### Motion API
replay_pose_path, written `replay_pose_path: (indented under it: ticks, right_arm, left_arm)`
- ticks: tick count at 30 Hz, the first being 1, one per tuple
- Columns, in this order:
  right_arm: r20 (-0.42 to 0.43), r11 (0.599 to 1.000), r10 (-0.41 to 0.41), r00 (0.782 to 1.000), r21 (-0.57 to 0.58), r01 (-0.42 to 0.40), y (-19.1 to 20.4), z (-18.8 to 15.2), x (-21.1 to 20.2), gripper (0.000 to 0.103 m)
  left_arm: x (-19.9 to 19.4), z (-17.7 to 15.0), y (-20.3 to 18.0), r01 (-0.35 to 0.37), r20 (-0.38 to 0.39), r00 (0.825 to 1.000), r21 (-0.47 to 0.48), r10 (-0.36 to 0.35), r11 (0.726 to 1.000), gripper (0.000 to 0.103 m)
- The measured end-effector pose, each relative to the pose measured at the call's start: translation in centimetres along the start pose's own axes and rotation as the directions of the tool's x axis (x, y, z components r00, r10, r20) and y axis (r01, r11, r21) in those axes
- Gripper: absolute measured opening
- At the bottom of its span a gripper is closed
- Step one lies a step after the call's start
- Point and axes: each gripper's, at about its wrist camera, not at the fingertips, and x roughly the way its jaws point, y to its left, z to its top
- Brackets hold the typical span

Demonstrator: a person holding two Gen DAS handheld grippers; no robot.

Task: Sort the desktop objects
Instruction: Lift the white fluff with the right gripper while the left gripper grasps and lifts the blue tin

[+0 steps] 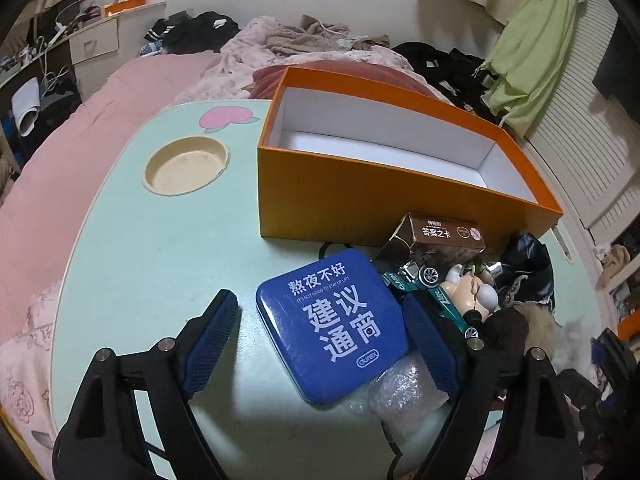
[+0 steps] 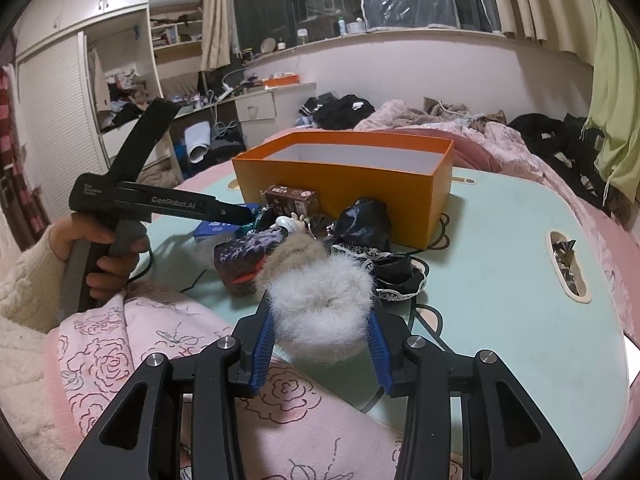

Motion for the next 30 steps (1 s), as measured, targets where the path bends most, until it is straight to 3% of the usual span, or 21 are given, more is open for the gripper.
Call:
replay_pose_path:
  ticks: [4, 10, 17, 22, 24, 25, 26, 30]
  right_arm:
    - [-0.002, 1.0, 0.001, 1.0, 0.001, -0.001, 0.0, 0.0, 0.0, 0.041]
    - [-0.003, 1.0, 0.001, 1.0, 0.002, -0.001, 0.0, -0.1, 0.1, 0.041]
    - [-0.006, 1.0, 0.003, 1.0, 0.003, -0.003, -0.1, -0.1, 0.1, 0.041]
    - [-0.01, 1.0, 0.001, 1.0, 0.003, -0.001, 0.0, -0.2, 0.2, 0.041]
    - [-0.009, 1.0, 0.002, 1.0, 0.004, -0.002, -0.1, -0.2, 0.2, 0.041]
    - [-0.008, 1.0, 0.002, 1.0, 0.006, -0.002, -0.1, -0.2, 0.2, 0.041]
    - [-0.008, 1.0, 0.002, 1.0, 0.008, -0.002, 0.0, -0.2, 0.2, 0.041]
    - [-0.006, 1.0, 0.0, 1.0, 0.007, 0.0, 0.0, -0.2, 0.2, 0.041]
  left_arm:
    - [-0.1, -0.1, -0.2, 0.002, -0.007, 1.0, -0.021, -0.002, 1.0, 0.085]
    - [0.2, 0.1, -0.9, -0.003, -0.011, 1.0, 0.026, 0.003, 1.0, 0.085]
    - [-0.1, -0.9, 0.7, -0.086, -0.03, 0.995, 0.126, 0.091, 0.988, 0.085]
    - [-1.0, -1.9, 2.2, -0.035, 0.015, 0.999, 0.105, 0.034, 0.994, 0.085]
    - [-1.0, -2.0, 2.3, -0.064, 0.029, 0.998, 0.114, 0.062, 0.991, 0.08]
    - [-0.9, -2.1, 2.0, -0.086, 0.044, 0.996, 0.132, 0.081, 0.988, 0.069]
    - [-0.9, -2.3, 1.7, -0.112, 0.058, 0.993, 0.151, 0.104, 0.982, 0.068]
    - [-1.1, -2.8, 1.8, -0.091, 0.086, 0.993, 0.154, 0.079, 0.984, 0.068]
